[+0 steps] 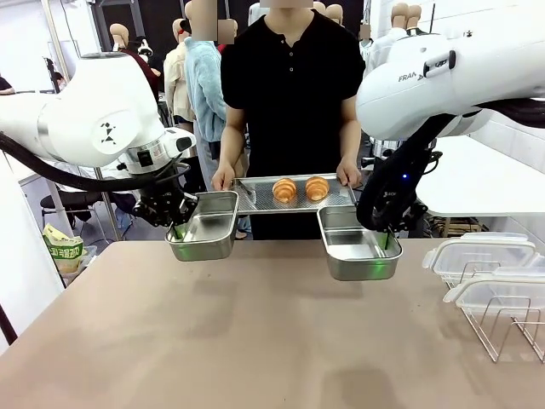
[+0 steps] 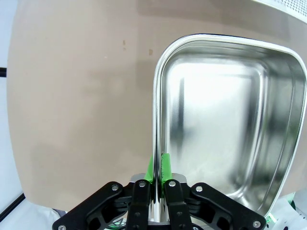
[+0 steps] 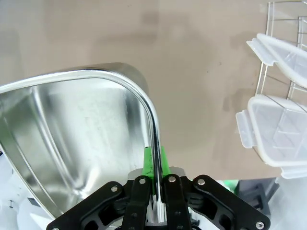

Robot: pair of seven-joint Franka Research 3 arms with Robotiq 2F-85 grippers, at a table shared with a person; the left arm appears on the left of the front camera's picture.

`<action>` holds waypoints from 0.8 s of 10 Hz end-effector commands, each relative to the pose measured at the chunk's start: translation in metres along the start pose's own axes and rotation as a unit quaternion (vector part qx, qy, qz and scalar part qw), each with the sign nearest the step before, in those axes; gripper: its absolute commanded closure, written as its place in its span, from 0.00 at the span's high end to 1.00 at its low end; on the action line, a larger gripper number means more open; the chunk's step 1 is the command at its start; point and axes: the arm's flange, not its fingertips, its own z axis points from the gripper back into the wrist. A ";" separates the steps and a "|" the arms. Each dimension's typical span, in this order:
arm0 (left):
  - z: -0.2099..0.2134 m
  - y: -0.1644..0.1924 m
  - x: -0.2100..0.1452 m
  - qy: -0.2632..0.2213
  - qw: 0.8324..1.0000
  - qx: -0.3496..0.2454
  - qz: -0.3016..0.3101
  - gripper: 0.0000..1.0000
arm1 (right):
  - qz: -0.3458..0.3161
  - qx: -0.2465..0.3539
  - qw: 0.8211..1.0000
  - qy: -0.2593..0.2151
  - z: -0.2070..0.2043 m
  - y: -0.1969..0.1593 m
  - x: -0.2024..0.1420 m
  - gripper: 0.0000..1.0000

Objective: Place the bread in airtight containers.
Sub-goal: Once an object is inside an Airtight Container , place the container in the center of the table.

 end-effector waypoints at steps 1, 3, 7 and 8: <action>0.003 0.001 0.001 -0.003 1.000 -0.002 0.001 0.00 | 0.001 0.000 1.000 -0.005 0.000 -0.001 0.000 0.00; 0.003 0.001 0.001 -0.003 1.000 -0.002 0.001 0.00 | 0.001 0.000 1.000 -0.005 0.000 -0.001 0.000 0.00; 0.003 0.001 0.001 -0.003 1.000 -0.002 0.001 0.00 | 0.001 0.000 1.000 -0.005 0.000 -0.001 0.000 0.00; 0.003 0.001 0.001 -0.003 1.000 -0.002 0.001 0.00 | 0.001 0.000 1.000 -0.005 0.000 -0.001 0.000 0.00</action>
